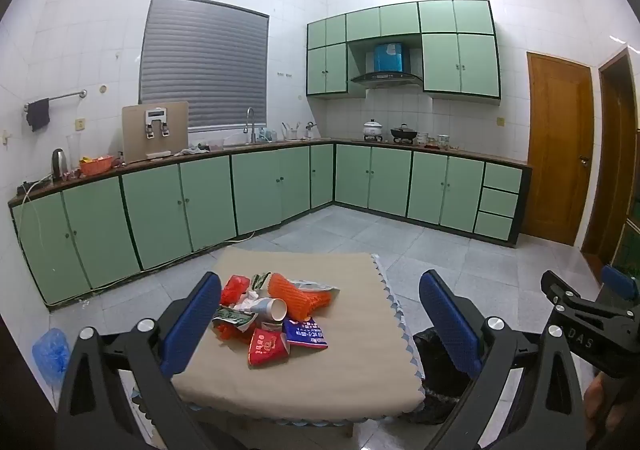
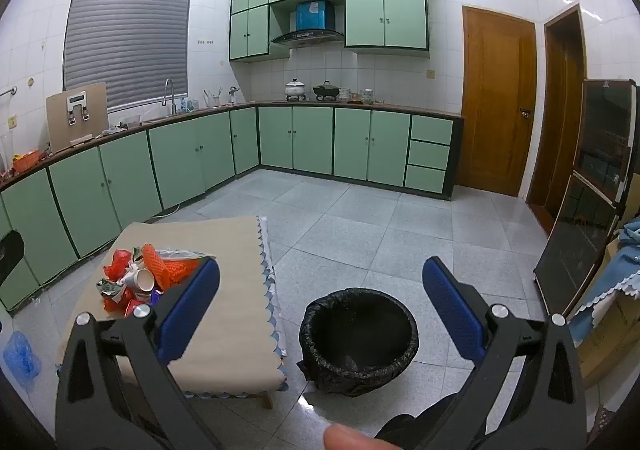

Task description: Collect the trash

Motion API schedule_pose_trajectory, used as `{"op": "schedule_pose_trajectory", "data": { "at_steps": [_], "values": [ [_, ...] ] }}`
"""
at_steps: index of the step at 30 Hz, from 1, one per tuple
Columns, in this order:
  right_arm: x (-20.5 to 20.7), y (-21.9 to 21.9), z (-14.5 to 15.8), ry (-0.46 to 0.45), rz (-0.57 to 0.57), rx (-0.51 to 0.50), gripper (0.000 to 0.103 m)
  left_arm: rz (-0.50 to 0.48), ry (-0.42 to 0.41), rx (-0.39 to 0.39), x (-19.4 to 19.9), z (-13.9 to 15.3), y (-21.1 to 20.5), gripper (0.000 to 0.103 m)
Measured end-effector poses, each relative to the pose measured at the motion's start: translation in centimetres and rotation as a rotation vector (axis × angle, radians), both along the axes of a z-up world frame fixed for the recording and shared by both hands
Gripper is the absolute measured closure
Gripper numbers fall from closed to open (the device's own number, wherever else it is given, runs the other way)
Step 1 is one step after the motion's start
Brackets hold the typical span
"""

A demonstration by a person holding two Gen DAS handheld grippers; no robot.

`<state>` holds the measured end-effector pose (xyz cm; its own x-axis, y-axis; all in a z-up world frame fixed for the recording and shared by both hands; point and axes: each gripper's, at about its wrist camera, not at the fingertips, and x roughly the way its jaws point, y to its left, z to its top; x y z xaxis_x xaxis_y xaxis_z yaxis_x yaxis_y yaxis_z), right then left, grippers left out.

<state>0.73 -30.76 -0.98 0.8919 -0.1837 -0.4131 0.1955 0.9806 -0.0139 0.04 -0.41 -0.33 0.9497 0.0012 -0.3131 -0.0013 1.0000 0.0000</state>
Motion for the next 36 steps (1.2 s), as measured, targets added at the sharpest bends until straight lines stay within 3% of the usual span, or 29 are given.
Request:
{"op": "schedule_pose_trajectory", "data": {
  "at_steps": [36],
  "values": [
    [-0.4,0.2,0.0,-0.006,0.000,0.000,0.005,-0.006,0.015,-0.004,0.2,-0.6,0.3,0.006]
  ]
}}
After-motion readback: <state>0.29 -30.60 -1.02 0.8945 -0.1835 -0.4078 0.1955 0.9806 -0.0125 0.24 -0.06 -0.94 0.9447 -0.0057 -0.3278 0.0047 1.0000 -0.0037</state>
